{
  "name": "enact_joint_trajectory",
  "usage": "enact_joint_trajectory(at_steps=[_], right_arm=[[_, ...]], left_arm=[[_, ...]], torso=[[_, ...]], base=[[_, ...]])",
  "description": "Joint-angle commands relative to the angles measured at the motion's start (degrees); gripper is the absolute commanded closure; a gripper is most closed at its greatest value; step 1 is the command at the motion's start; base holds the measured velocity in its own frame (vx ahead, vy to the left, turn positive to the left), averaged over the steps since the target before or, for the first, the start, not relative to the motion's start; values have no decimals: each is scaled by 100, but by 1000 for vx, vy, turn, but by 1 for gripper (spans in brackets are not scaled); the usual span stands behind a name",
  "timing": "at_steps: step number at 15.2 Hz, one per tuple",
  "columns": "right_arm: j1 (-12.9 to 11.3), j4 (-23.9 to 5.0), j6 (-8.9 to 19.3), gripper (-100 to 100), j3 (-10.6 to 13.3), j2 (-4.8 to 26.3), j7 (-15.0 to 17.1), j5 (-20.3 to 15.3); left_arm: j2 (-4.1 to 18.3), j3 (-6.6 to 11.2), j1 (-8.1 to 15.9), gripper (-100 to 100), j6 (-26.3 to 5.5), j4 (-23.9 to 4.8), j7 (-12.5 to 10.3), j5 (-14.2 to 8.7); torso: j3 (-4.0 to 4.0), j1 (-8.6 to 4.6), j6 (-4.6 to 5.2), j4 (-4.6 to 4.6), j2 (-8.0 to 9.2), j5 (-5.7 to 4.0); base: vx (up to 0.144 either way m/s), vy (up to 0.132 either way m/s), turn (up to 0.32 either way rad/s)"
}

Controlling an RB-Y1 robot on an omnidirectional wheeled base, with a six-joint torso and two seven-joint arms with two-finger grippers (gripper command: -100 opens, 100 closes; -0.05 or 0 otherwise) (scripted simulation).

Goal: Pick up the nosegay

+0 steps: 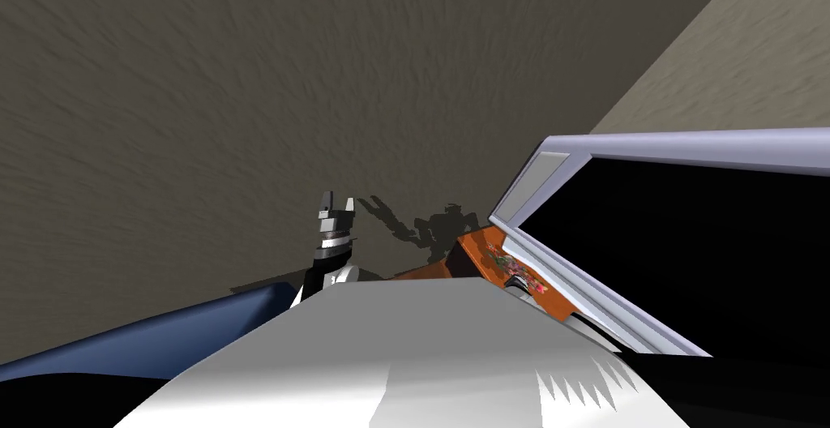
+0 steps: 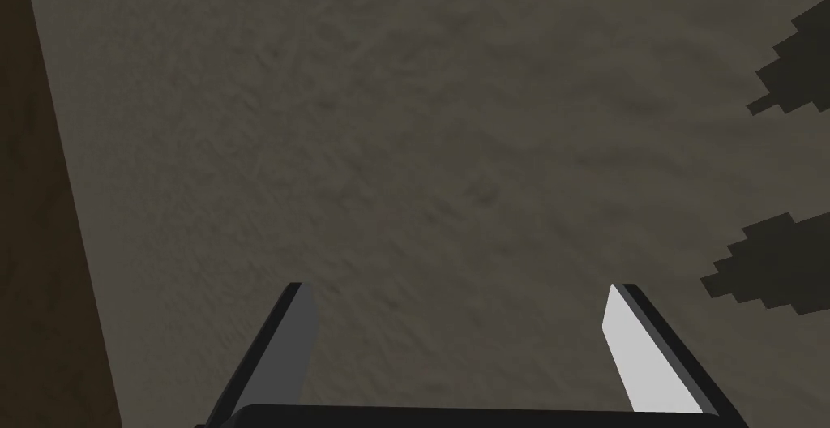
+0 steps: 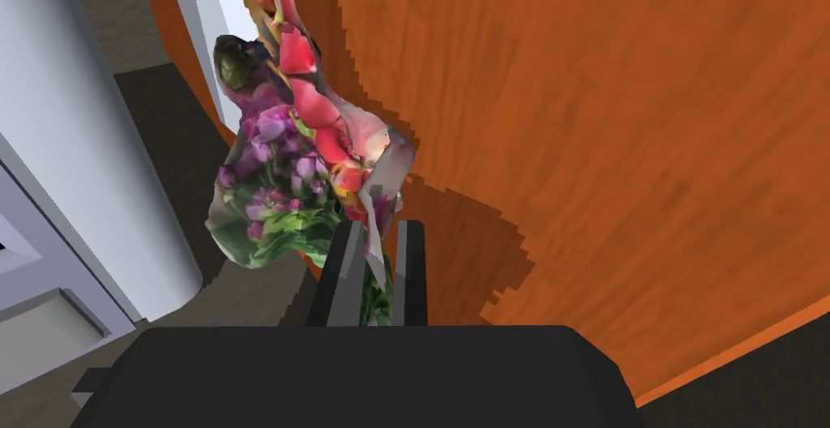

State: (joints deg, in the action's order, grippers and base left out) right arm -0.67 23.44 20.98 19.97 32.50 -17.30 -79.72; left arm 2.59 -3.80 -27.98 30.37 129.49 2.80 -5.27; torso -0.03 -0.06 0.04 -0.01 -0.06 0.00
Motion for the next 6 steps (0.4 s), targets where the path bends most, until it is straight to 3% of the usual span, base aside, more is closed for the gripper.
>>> enact_joint_trajectory(at_steps=[1,2,4,6], right_arm=[[0,0,0,100,0,0,0,0],[-44,-53,-149,100,23,141,112,-38],[-44,-53,-149,100,23,141,112,-38],[-2,26,-137,100,-27,137,-27,37]], left_arm=[[0,0,0,0,0,0,0,0],[0,0,0,0,0,0,0,0],[-1,-1,0,0,0,0,0,0],[-1,-1,0,0,0,0,0,0]], torso=[[0,0,0,0,0,0],[0,1,0,0,0,0],[7,40,4,1,15,6],[7,46,1,2,12,10]], base=[[0,0,0],[-29,73,-9],[-39,116,-36],[-9,61,-11]])
